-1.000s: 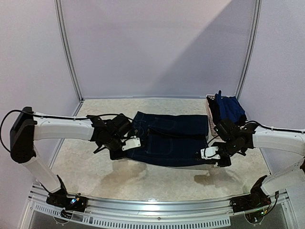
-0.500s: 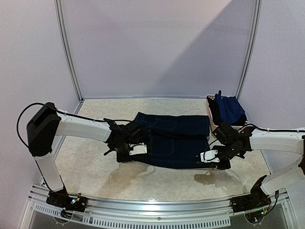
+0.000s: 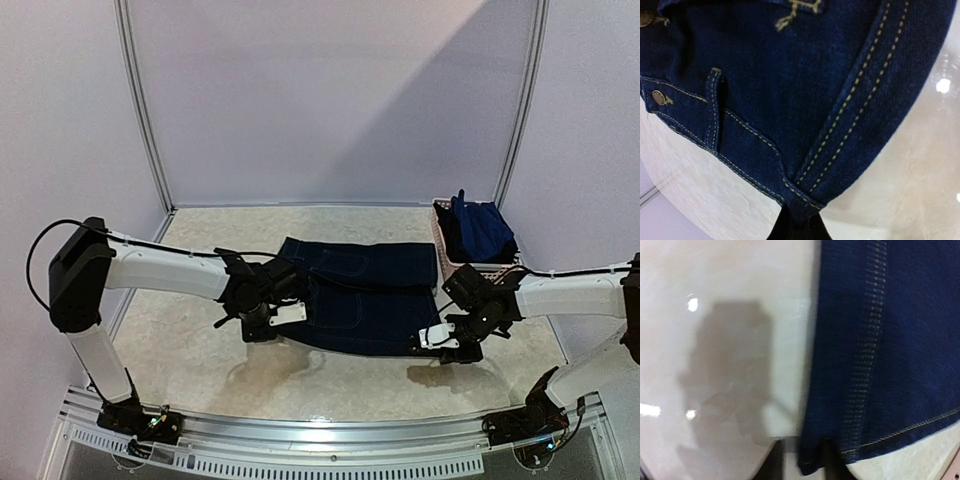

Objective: Fold and stack the mixed laundry pile
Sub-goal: Pick up the flattened shorts from the center of the board, then fold the flattened shorts at the center of the board.

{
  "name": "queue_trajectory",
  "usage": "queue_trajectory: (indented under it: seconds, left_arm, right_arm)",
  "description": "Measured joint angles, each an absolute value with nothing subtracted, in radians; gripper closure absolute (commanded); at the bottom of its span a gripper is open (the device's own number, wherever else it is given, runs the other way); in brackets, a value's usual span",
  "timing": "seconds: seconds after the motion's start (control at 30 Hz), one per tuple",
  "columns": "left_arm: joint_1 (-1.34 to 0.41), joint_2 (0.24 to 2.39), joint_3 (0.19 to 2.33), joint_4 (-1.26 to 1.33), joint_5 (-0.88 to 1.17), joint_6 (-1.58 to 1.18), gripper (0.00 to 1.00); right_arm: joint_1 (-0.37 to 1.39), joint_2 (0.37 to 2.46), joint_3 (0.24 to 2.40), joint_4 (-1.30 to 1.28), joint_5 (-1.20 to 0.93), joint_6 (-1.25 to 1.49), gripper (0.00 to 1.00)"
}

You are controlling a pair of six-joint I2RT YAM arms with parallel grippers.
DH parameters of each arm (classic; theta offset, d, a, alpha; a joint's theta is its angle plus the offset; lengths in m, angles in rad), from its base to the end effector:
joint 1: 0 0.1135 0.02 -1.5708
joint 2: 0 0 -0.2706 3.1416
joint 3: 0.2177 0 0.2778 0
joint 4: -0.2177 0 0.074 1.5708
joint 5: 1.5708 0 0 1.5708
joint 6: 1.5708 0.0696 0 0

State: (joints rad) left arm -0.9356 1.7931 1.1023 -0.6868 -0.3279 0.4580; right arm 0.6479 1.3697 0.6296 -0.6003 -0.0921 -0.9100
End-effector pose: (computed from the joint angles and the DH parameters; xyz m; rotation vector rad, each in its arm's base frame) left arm 0.2280 -0.2715 0.1136 1.7951 2.2163 0.3930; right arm 0.1870 0.1496 0.1005 -2.0483 2.0529 0.0886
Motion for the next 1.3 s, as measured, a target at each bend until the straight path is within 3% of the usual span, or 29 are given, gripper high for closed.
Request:
queue_trajectory:
  seconds: [0.1,0.3,0.57,0.77,1.13,1.3]
  left_arm:
    - [-0.939,1.764,1.096,-0.714,-0.331,0.422,1.0]
    - [-0.947,1.637,1.079,-0.785,-0.336,0.341,1.0]
    - [-0.957,1.386,1.111,-0.963,-0.374,0.233,1.0]
    - [-1.007,1.245,1.161,-1.043,-0.354,0.187,1.0]
    - [-1.063,1.235,1.252,-1.09,-0.394,0.163,1.0]
    - [-1.022,1.289,1.28,-1.085,-0.463,0.154,1.0]
  right_arm:
    - [0.648,1.388,0.64,-0.557,-0.072,-0.899,1.0]
    - [0.648,1.347,0.69,-0.601,-0.064,-0.878,1.0]
    - [0.648,1.169,1.082,-0.848,-0.139,-0.867,1.0]
    - [0.648,1.09,1.198,-0.993,-0.206,-0.842,1.0]
    - [0.648,1.069,1.225,-1.091,-0.298,-0.745,1.0]
    - [0.648,1.158,1.274,-1.067,-0.258,-0.676,1.0]
